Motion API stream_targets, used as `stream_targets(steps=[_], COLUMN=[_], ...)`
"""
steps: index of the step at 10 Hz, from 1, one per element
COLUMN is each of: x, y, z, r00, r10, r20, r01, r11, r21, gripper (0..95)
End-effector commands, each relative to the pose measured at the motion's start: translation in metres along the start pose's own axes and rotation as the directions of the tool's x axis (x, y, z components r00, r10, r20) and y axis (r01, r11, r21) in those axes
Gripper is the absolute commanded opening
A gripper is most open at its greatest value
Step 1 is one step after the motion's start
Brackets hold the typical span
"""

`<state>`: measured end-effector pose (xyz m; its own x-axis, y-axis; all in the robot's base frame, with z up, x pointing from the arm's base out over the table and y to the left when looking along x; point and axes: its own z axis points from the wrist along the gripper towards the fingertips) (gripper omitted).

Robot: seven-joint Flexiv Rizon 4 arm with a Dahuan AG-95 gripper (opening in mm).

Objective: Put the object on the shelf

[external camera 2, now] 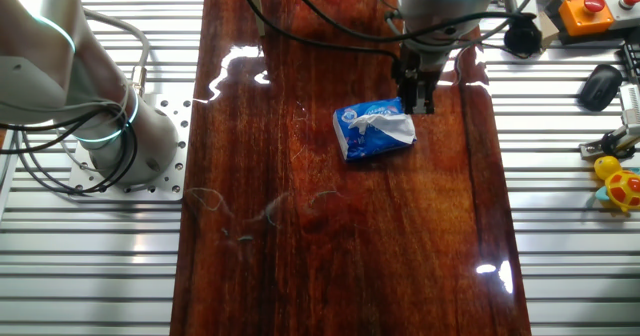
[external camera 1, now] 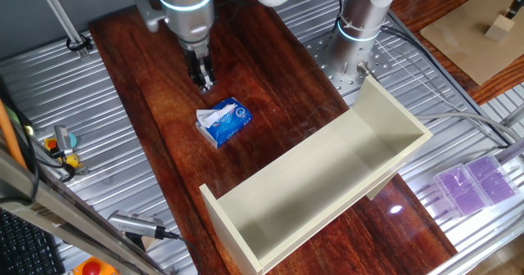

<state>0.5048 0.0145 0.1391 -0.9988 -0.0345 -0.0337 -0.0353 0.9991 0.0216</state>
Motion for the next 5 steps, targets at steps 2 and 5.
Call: stream_targets(steps=[2, 5], x=[-0.002, 0.002], y=[0.002, -0.011], z=[-0.004, -0.018], r00=[0.988, 0.972], r10=[-0.152, -0.232], r20=[-0.024, -0.026], r01=[0.151, 0.232], r11=[0.988, 0.972], r21=[-0.009, -0.024], gripper=[0.0, 0.0])
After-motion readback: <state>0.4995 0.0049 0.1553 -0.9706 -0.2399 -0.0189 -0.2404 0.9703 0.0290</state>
